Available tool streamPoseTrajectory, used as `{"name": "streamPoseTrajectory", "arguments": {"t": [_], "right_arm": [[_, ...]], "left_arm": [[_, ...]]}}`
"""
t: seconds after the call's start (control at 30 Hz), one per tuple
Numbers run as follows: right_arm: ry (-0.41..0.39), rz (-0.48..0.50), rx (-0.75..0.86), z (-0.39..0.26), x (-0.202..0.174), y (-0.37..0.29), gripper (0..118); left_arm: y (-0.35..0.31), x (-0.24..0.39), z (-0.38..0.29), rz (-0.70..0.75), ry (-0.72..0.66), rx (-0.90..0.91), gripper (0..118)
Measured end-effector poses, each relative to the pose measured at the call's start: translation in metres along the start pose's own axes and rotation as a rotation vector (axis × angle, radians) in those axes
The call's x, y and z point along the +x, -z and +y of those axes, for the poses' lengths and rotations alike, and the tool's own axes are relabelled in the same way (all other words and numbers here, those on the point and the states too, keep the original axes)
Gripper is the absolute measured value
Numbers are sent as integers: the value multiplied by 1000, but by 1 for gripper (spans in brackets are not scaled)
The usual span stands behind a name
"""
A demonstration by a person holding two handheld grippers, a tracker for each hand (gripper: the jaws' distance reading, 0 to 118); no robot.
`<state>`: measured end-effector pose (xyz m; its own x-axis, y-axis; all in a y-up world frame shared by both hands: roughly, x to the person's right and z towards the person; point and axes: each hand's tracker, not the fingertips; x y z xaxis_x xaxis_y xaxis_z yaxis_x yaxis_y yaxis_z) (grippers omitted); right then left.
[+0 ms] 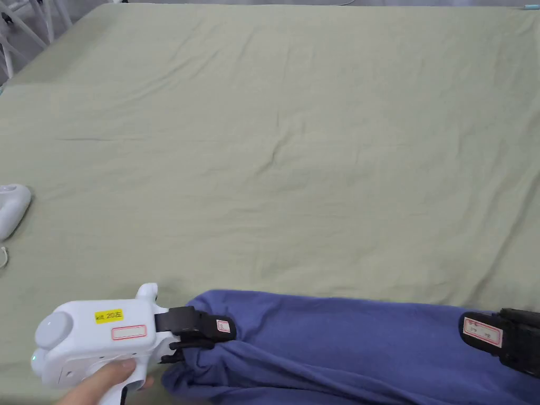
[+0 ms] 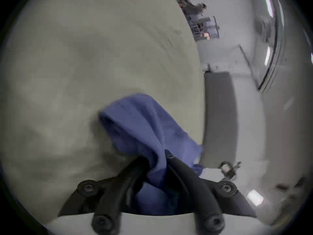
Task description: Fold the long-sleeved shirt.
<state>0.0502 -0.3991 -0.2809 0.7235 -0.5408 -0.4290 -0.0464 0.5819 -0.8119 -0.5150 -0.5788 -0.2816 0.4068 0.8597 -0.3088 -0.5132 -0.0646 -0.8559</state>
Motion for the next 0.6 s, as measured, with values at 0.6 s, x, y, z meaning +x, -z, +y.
{"name": "streamPoseTrajectory", "arguments": {"t": [0.6], "right_arm": [[69, -8, 85, 25, -25, 0, 0]], "left_arm": [[-192, 32, 9, -10, -46, 352, 2]]}}
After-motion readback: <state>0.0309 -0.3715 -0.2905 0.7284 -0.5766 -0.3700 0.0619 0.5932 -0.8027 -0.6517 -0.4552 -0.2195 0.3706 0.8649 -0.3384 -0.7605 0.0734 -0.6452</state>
